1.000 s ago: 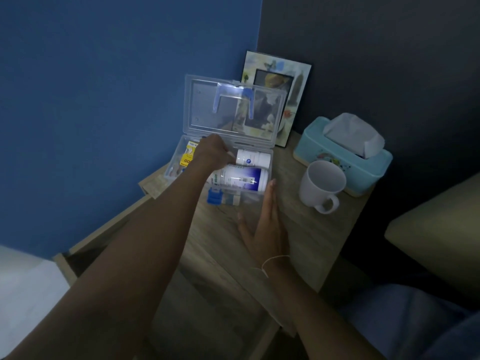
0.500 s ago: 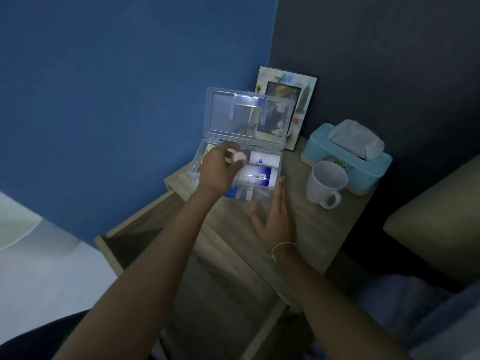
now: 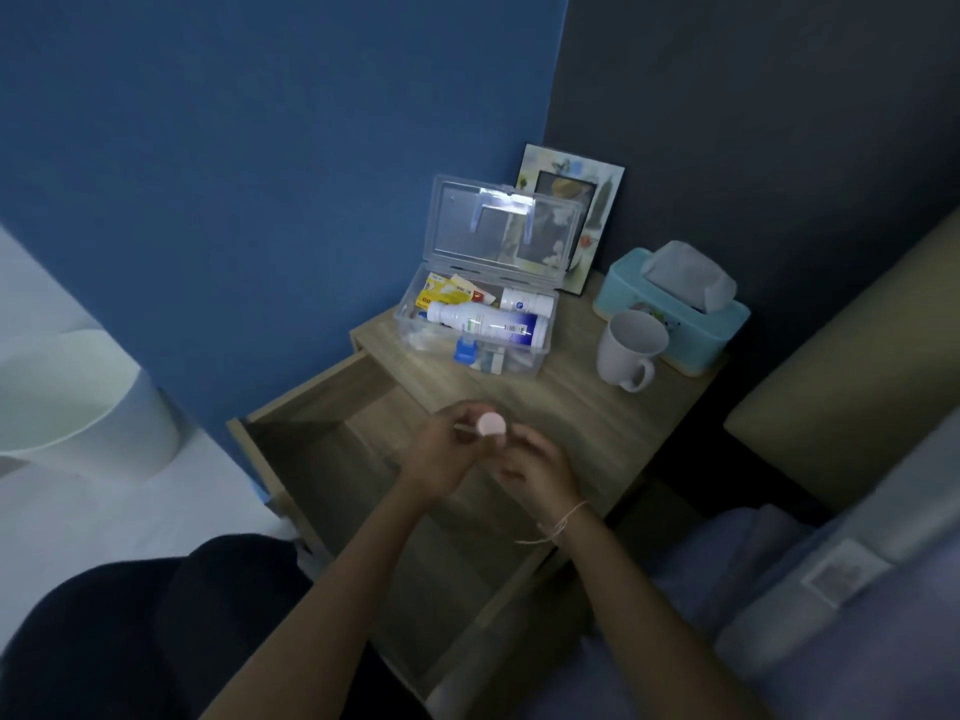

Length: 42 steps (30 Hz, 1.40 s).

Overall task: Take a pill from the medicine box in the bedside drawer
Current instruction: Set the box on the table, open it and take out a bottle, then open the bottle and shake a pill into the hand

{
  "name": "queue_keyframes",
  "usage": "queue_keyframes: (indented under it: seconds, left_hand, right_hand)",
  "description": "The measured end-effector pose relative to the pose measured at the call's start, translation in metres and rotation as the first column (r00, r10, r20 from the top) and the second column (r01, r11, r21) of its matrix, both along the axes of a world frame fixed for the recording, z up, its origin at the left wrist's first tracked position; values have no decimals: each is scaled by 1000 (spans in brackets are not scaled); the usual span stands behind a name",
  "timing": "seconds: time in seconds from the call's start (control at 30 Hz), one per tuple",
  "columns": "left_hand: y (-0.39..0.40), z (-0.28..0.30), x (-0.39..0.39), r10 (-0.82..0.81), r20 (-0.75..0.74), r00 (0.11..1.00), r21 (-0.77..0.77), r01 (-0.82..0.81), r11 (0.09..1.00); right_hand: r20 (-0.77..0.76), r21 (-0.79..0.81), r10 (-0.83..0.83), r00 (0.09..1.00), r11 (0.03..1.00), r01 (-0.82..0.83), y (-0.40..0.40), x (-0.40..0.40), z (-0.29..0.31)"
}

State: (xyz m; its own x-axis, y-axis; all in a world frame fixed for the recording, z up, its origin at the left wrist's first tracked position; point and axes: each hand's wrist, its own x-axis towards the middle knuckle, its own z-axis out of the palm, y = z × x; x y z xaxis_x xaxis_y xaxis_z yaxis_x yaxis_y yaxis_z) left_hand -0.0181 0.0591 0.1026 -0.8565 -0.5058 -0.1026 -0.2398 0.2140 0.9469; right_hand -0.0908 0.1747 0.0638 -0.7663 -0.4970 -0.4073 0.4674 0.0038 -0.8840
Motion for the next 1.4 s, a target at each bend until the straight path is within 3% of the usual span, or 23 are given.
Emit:
queue_keyframes:
  seconds: [0.07, 0.2, 0.43, 0.7, 1.0, 1.13, 1.23, 1.4]
  left_hand:
    - [5, -3, 9, 1, -12, 1000, 29, -1, 1000]
    - [5, -2, 22, -7, -48, 999, -3, 7, 1000]
    - [0, 0, 37, -145, 10, 989, -353, 139, 925]
    - [-1, 12, 29, -288, 83, 954, -503, 290, 814]
    - [3, 22, 5, -189, 157, 969, -595, 245, 765]
    - [-2, 27, 6, -309, 60, 949, -523, 293, 800]
    - [-7, 30, 2, -355, 84, 931, -548, 340, 764]
    - [-7, 30, -5, -289, 110, 951, -538, 302, 787]
  right_hand:
    - [193, -78, 44, 980, 997, -30, 3, 4, 8]
    - [316, -143, 141, 938, 985, -100, 9, 8, 12]
    - [464, -244, 230, 856, 961, -126, 14, 11, 4]
    - [499, -375, 230, 835, 926, -31, 16, 10, -10]
    - [481, -401, 162, 862, 914, 52, 5, 10, 6]
    - [480, -368, 153, 864, 929, 39, 7, 4, 9]
    - [500, -371, 137, 855, 926, 68, 8, 0, 9]
    - [493, -408, 146, 858, 909, 79, 11, -4, 8]
